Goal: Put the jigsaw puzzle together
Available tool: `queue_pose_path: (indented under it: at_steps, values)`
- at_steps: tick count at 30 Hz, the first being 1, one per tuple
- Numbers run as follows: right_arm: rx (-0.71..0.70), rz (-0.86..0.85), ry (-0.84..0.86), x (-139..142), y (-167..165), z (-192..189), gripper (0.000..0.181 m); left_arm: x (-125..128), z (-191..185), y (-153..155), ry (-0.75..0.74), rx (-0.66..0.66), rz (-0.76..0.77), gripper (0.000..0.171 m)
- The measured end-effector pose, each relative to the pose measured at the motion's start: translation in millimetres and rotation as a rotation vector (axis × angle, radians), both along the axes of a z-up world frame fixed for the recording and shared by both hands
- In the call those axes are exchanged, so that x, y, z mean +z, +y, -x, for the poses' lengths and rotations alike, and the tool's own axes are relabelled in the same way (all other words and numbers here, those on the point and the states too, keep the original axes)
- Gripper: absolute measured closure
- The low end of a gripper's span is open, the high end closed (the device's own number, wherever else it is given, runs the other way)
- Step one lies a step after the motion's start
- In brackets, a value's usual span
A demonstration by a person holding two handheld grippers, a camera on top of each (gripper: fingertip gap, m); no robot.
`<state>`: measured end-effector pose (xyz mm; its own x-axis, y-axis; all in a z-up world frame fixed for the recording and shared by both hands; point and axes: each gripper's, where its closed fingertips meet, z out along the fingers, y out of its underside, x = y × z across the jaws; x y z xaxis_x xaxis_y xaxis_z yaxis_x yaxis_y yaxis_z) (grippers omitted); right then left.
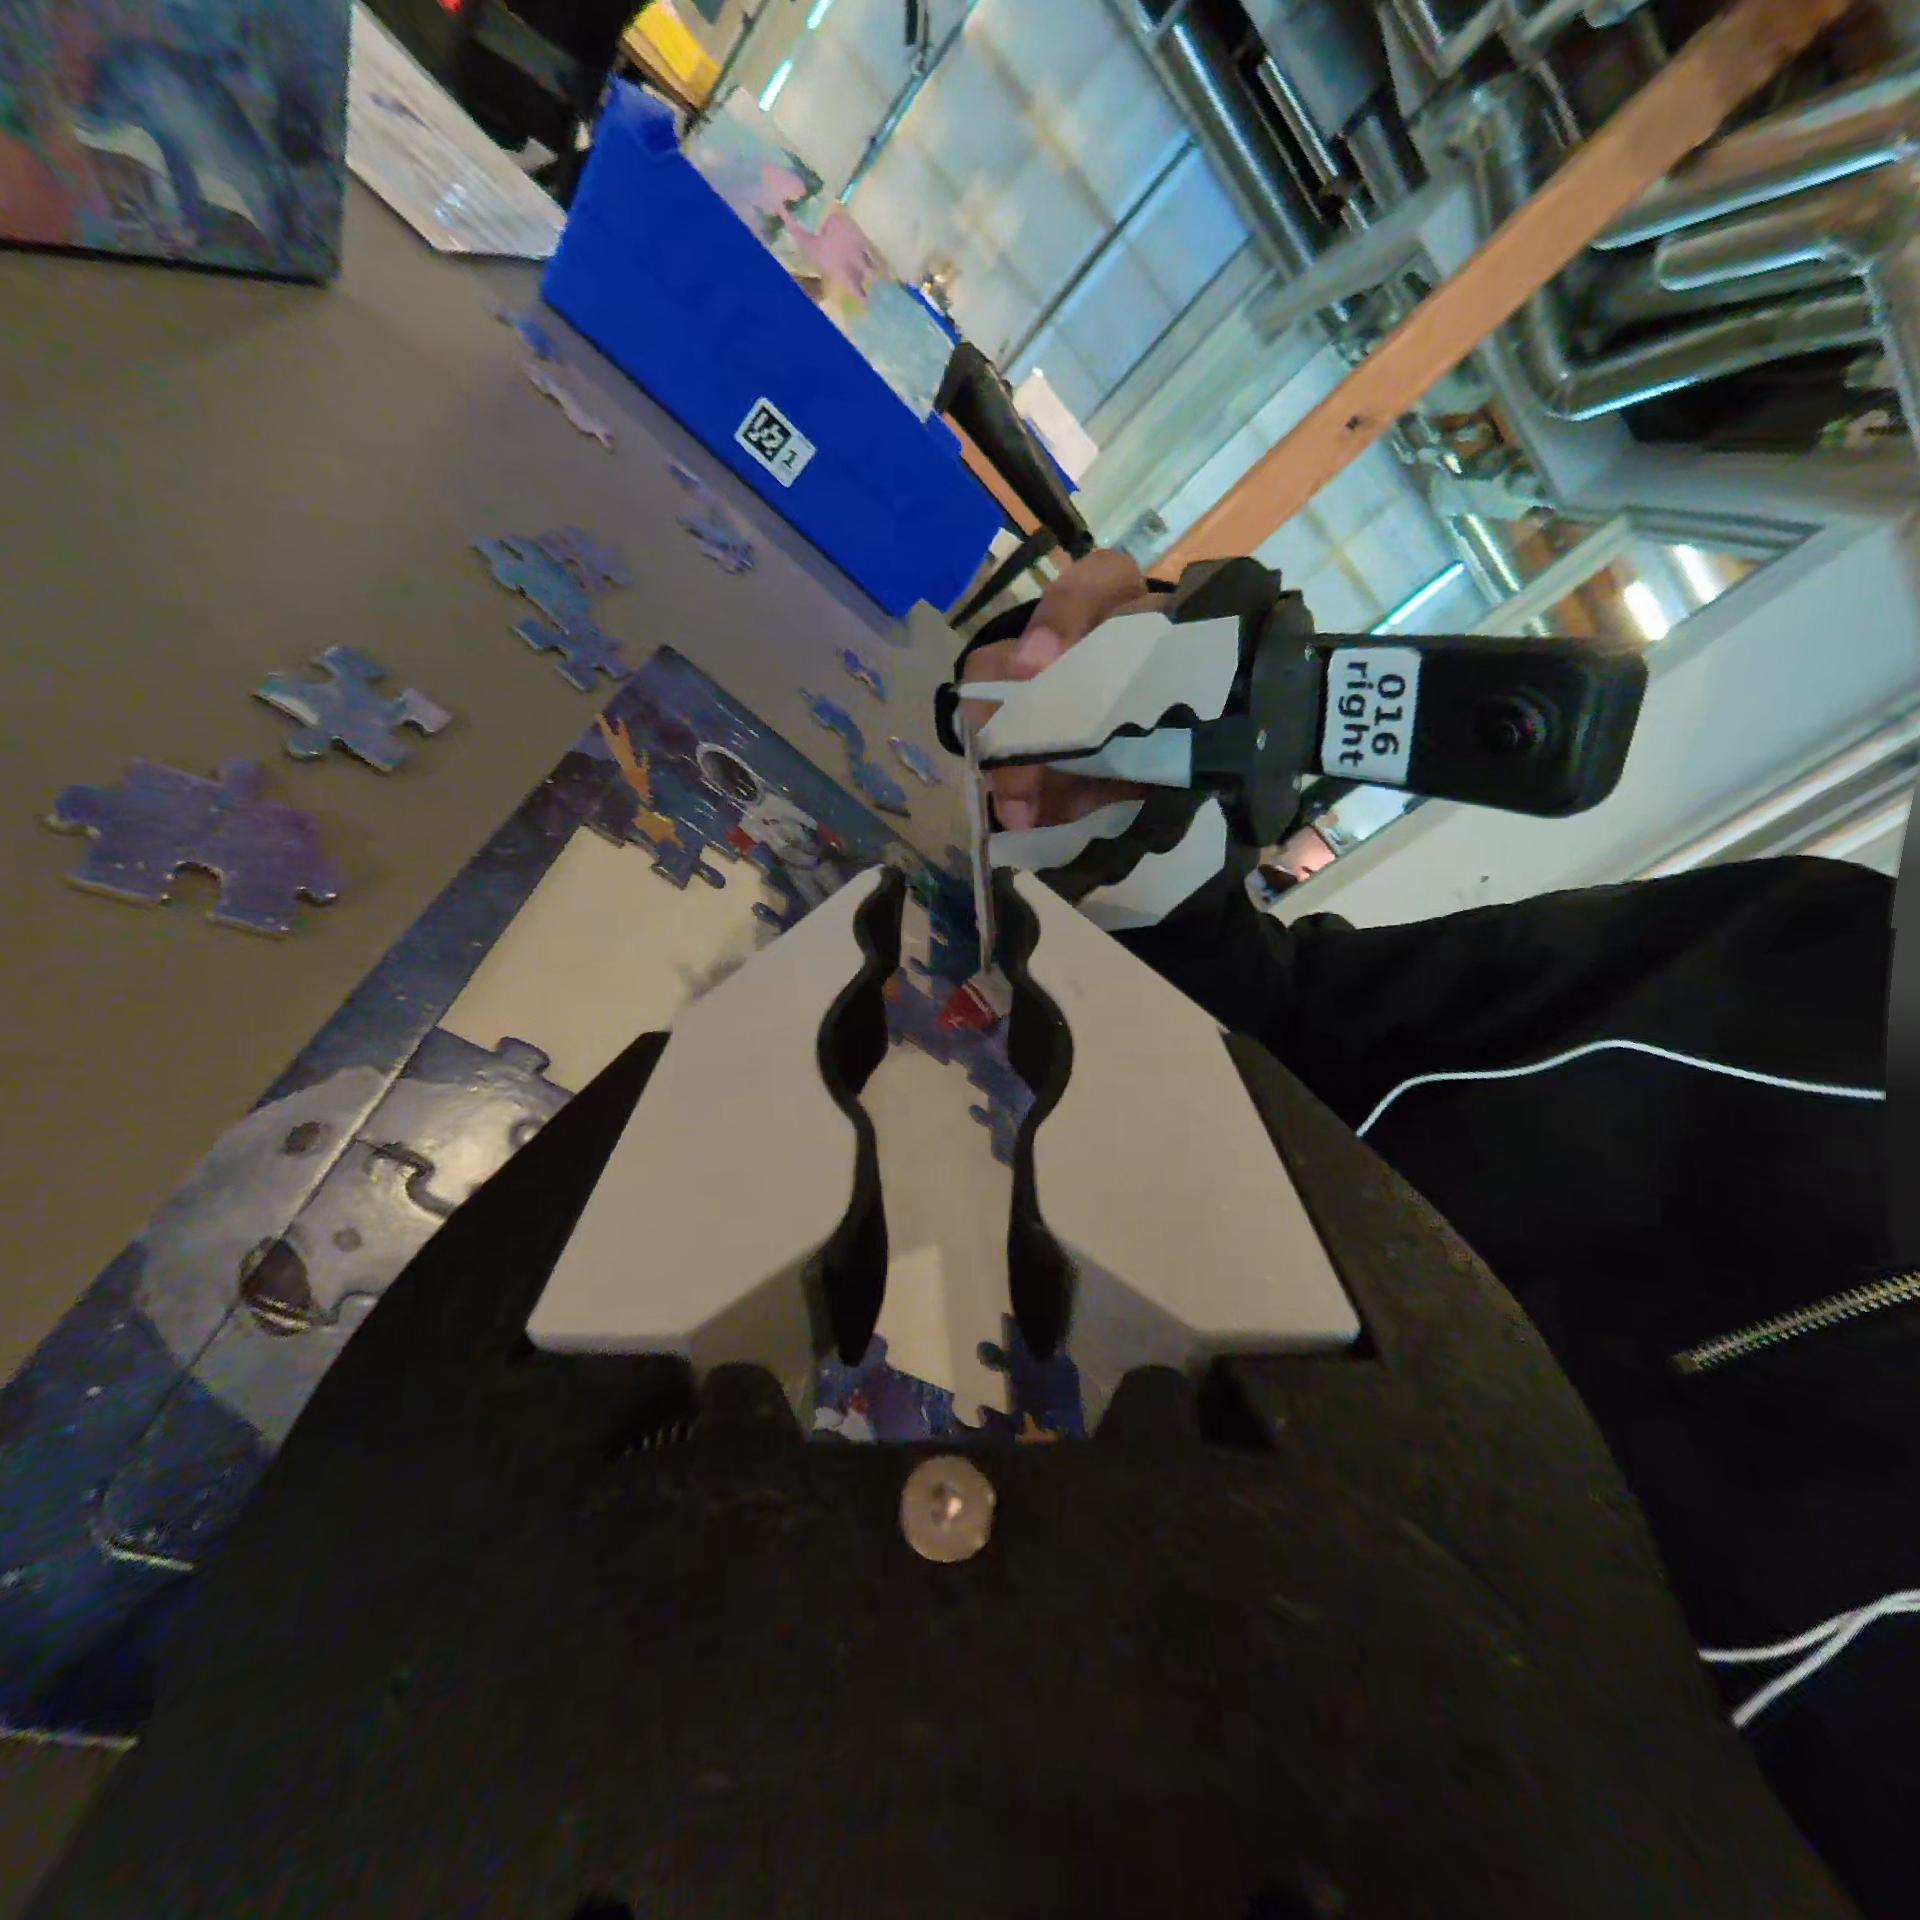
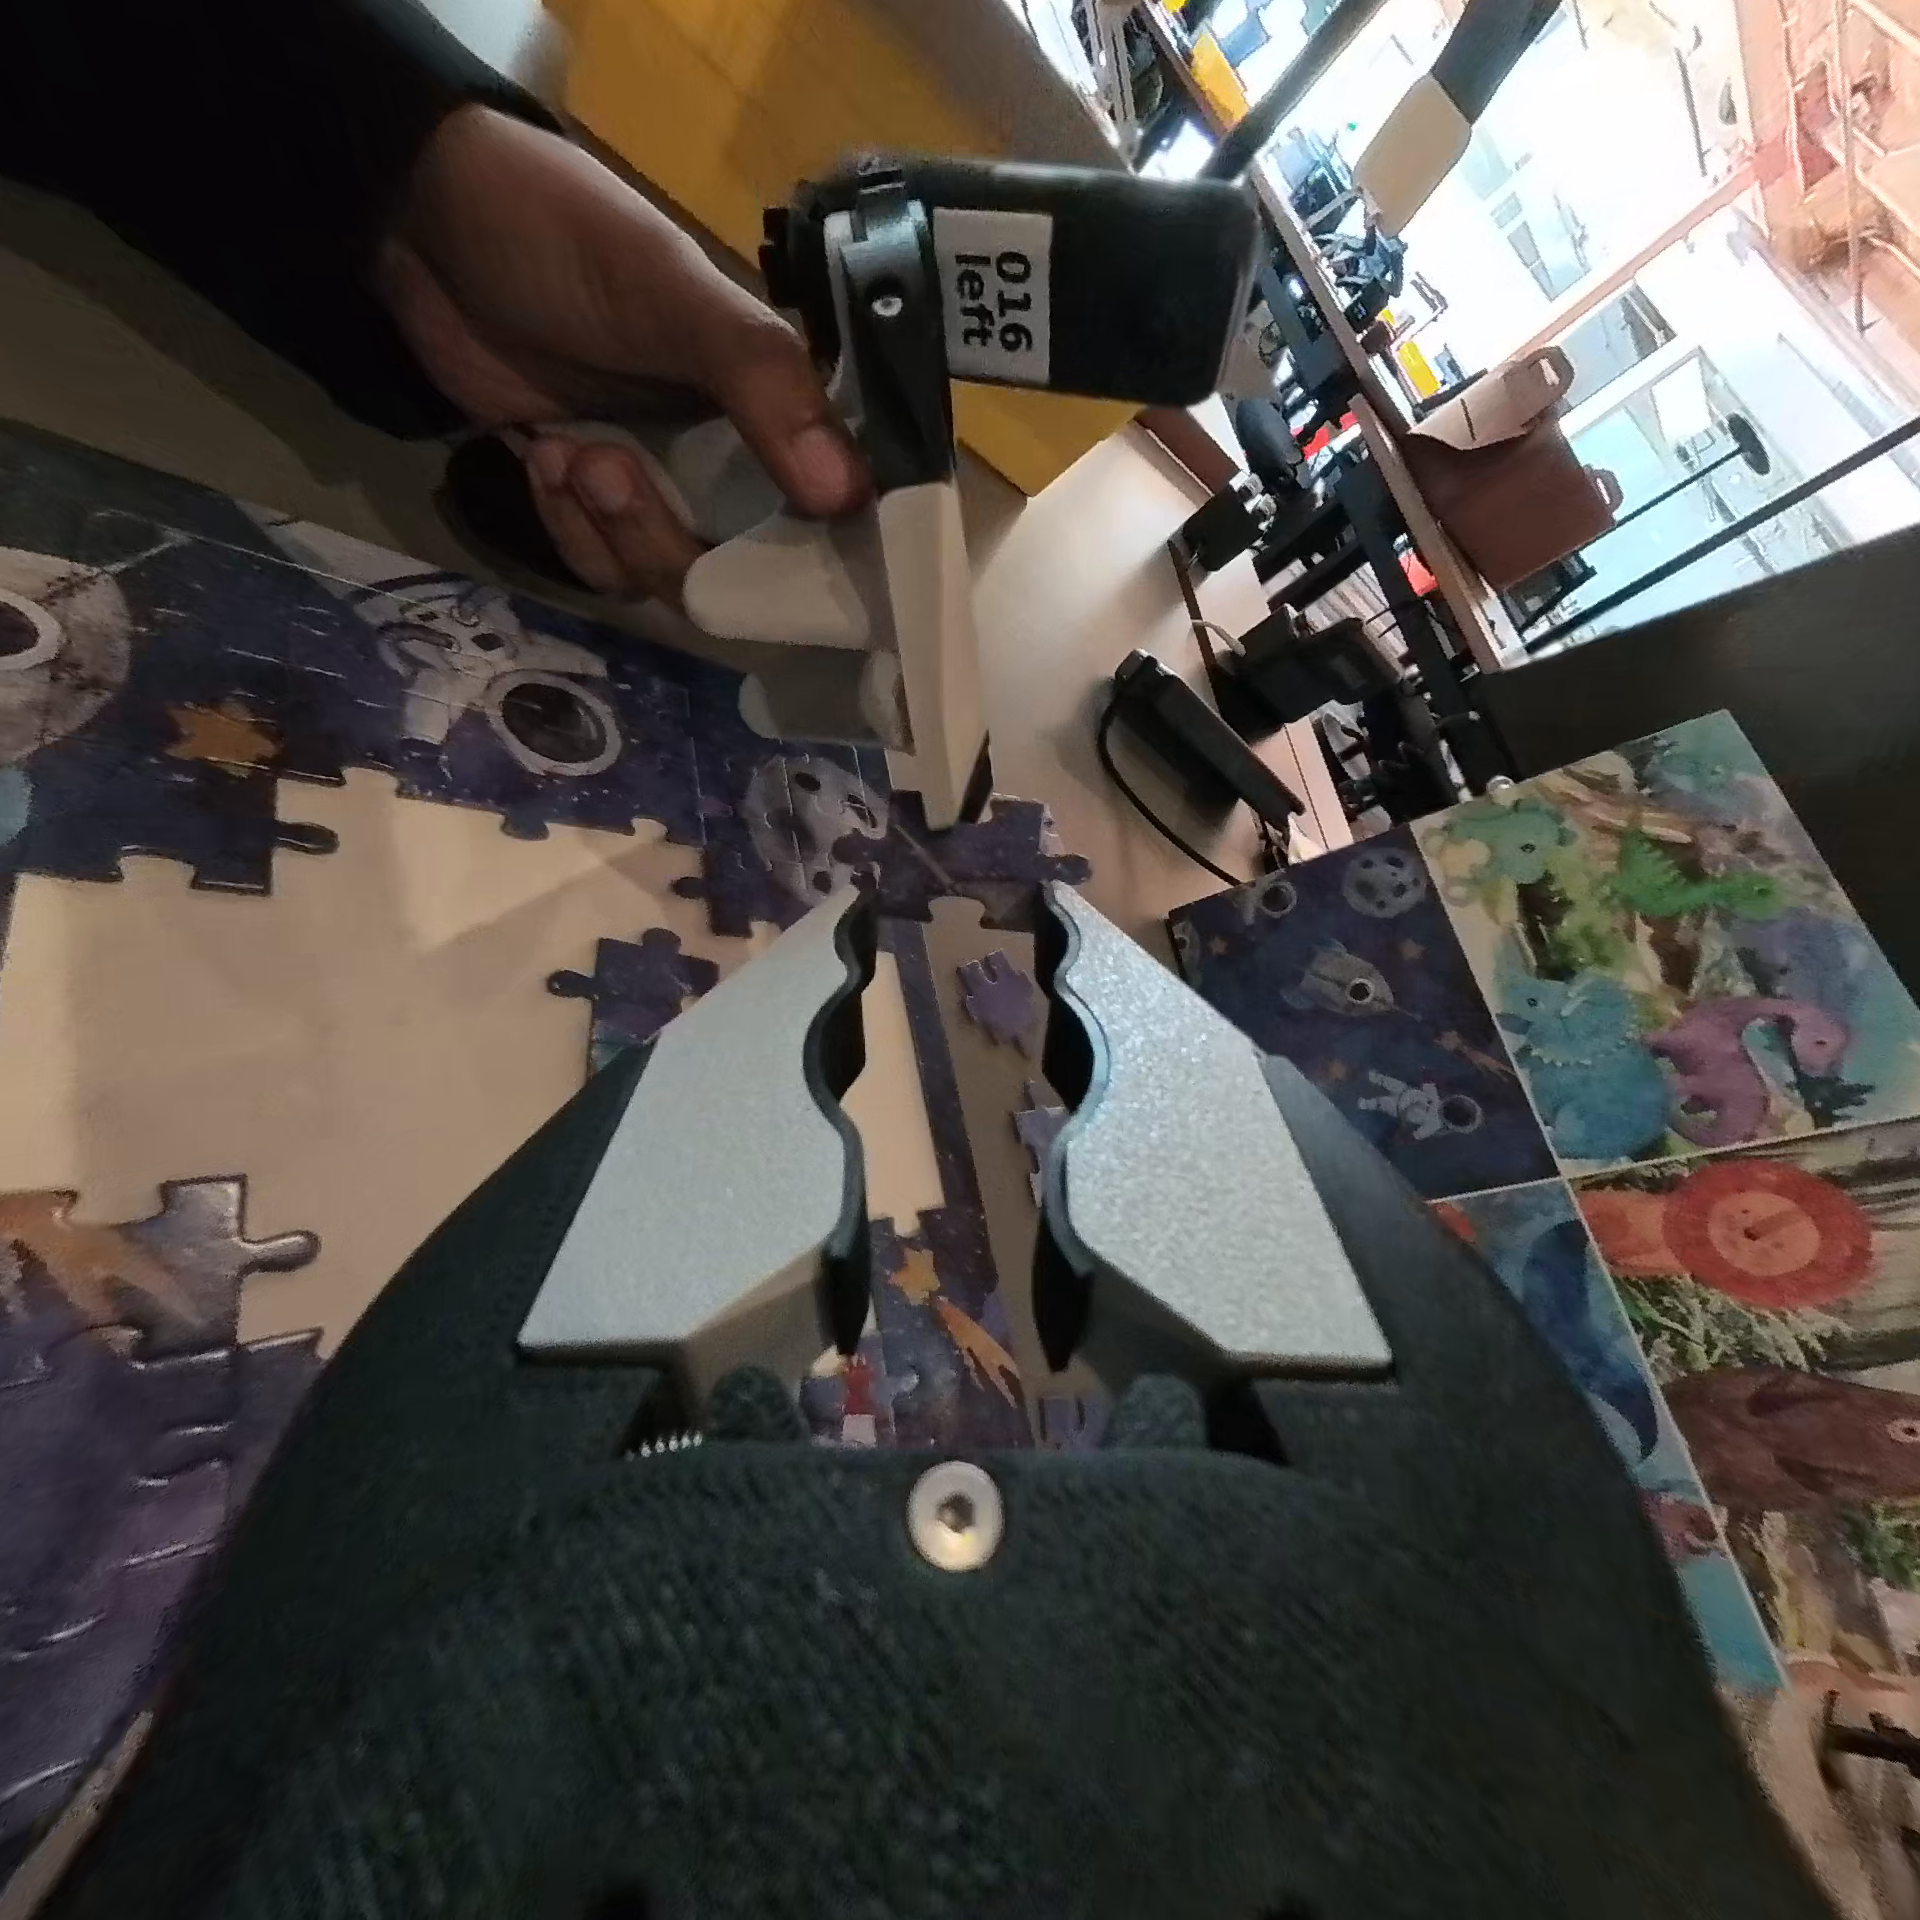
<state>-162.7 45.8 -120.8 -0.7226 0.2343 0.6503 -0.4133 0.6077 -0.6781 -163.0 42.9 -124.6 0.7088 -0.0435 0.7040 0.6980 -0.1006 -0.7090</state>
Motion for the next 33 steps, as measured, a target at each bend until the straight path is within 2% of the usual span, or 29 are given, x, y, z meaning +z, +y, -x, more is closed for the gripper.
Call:
queue_pose_path:
  at_steps: [2, 3, 9, 17, 24, 33]
  values:
    - [-0.001, -0.019, 0.012, -2, -1, -2, 0.152, 0, -2, 1, -0.017, -0.021, -0.012, 0.163]
    - [-0.003, -0.03, 0.019, -3, -1, -2, 0.153, 1, -4, 1, -0.02, -0.034, -0.02, 0.171]
    - [-0.016, -0.025, 0.035, -3, 1, -3, 0.151, 0, 0, -1, 0.008, -0.006, -0.003, 0.171]
    - [-0.061, 0.167, -0.058, 18, 26, 8, 0.151, 16, 15, -18, -0.012, 0.066, -0.081, 0.171]
    - [-0.123, 0.207, -0.071, 22, 42, 19, 0.154, 25, 14, -22, 0.025, 0.078, -0.096, 0.171]
    - [-0.132, 0.28, -0.132, 24, 51, 24, 0.154, 28, 11, -23, 0.008, 0.062, -0.123, 0.171]
